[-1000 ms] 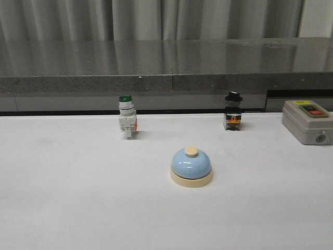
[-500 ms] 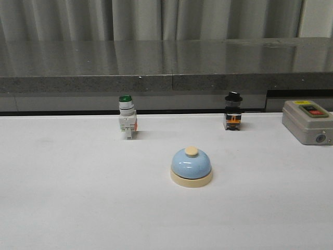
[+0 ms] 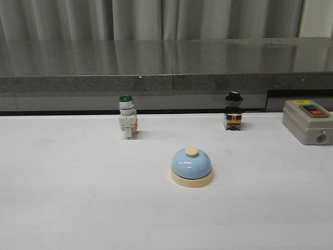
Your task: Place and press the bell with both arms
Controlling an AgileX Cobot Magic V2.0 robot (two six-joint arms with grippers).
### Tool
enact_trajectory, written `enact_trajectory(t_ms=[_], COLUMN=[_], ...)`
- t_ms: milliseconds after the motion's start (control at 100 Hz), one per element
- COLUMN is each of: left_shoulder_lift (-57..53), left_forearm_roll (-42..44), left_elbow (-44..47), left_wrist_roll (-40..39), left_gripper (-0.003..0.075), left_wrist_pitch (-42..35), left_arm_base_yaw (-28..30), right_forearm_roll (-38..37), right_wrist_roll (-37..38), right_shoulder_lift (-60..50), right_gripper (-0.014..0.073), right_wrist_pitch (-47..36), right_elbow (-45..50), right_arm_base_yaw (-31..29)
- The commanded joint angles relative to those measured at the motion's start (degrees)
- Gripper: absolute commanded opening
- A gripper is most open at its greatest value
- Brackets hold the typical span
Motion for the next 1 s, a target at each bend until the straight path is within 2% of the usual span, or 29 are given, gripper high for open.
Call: enact_trajectory(t_ms=[0, 310, 450, 750, 990], left_shoulder_lift=[-1.78, -1.78, -1.78, -1.78, -1.78], left_forearm_roll=[0.04, 0.04, 0.04, 0.04, 0.04], left_elbow=[3.2, 3.2, 3.2, 3.2, 3.2], left_wrist_roll=[-0.46, -0.46, -0.46, -0.46, -0.46], left_gripper=[-0.0021, -0.0021, -0.0021, -0.0021, -0.0021], left_wrist_pitch=[-4.49, -4.49, -4.49, -4.49, -4.49], left_arm_base_yaw=[0.1, 0.1, 0.1, 0.1, 0.1], right_forearm_roll=[0.95, 1.89, 1.98, 2.52, 9.71], right_wrist_roll=[-0.32, -0.32, -0.32, -0.32, -0.41], right_shoulder_lift=[3.0, 19.15, 26.37, 35.49, 44.16], right_gripper=[-0.0064, -0.0064, -0.0064, -0.0064, -0.0064], right_wrist_pitch=[-0.73, 27.6, 36.55, 35.69, 31.58], right_elbow=[-5.93, -26.91, -32.36, -33.11, -34.39], right_arm_base_yaw=[-0.3, -0.3, -0.3, -0.3, 0.4])
